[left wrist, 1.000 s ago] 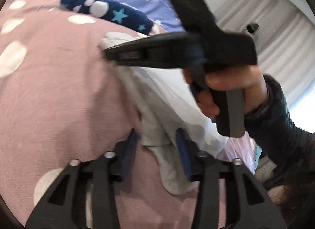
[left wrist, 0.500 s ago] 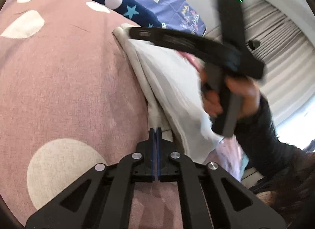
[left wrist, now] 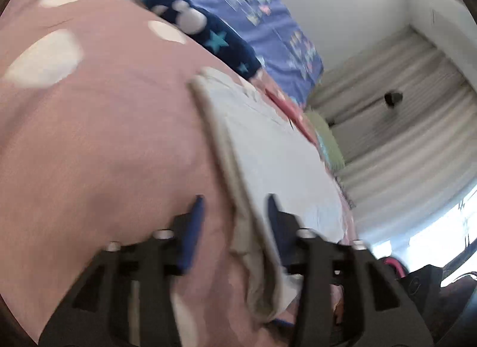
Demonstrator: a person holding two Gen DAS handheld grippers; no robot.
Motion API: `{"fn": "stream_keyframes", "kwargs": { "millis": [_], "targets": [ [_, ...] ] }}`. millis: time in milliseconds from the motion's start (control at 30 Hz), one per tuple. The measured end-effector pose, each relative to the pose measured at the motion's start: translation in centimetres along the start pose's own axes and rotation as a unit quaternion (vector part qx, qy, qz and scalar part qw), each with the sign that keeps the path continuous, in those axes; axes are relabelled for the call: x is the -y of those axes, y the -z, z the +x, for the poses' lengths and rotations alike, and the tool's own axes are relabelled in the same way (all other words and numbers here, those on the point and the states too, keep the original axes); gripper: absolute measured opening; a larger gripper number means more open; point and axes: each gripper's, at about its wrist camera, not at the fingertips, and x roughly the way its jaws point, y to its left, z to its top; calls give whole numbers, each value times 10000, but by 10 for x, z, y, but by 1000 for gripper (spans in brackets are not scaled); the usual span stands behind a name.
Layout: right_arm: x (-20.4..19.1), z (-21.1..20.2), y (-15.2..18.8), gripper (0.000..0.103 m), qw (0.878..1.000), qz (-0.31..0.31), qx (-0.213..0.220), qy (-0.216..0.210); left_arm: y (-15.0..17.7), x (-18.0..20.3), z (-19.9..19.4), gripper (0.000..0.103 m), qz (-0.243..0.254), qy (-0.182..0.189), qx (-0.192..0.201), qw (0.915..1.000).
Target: Fold small clothes
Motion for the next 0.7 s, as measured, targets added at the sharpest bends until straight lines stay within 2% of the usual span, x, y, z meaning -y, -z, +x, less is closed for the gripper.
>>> {"fn": "stream_keyframes", "kwargs": {
  "millis": [33, 67, 100, 167, 200, 267, 300, 333, 367, 467, 700],
  "targets": [
    [0, 3, -3, 50, 9999, 77, -6, 117, -9, 6, 8, 64, 128, -58, -119, 9998],
    [-2, 5, -6, 45, 9997, 79, 11, 219, -17, 9, 16, 69, 201, -145, -199, 9995],
    [-4, 8, -10, 41, 9993, 43, 26, 372, -29, 14, 28, 70, 294, -288, -319, 9986],
    [-6, 18, -18, 23, 9990, 101, 18, 425, -50, 16, 53, 70, 418, -480, -455, 9969],
    [-5, 22, -21, 21, 9989, 189, -22, 418, -56, 15, 61, 70, 423, -484, -463, 9969],
    [3, 27, -26, 14, 9981, 486, -91, 371, -71, 14, 76, 60, 324, -447, -462, 9974],
    [7, 29, -26, 10, 9976, 602, -105, 328, -76, 13, 82, 40, 246, -438, -484, 9976],
    [12, 28, -27, 8, 9969, 740, -109, 263, -80, 9, 87, 15, 127, -455, -536, 9974],
    [18, 27, -26, 7, 9959, 882, -102, 176, -81, 5, 92, 9, 16, -480, -589, 9971],
    [28, 21, -25, 6, 9941, 1082, 41, 77, -78, 7, 91, 9, 41, -560, -521, 9971],
    [42, -9, -16, 6, 9872, 1535, 435, 65, -89, 38, 87, 9, 271, -812, -424, 9954]
  ]
}}
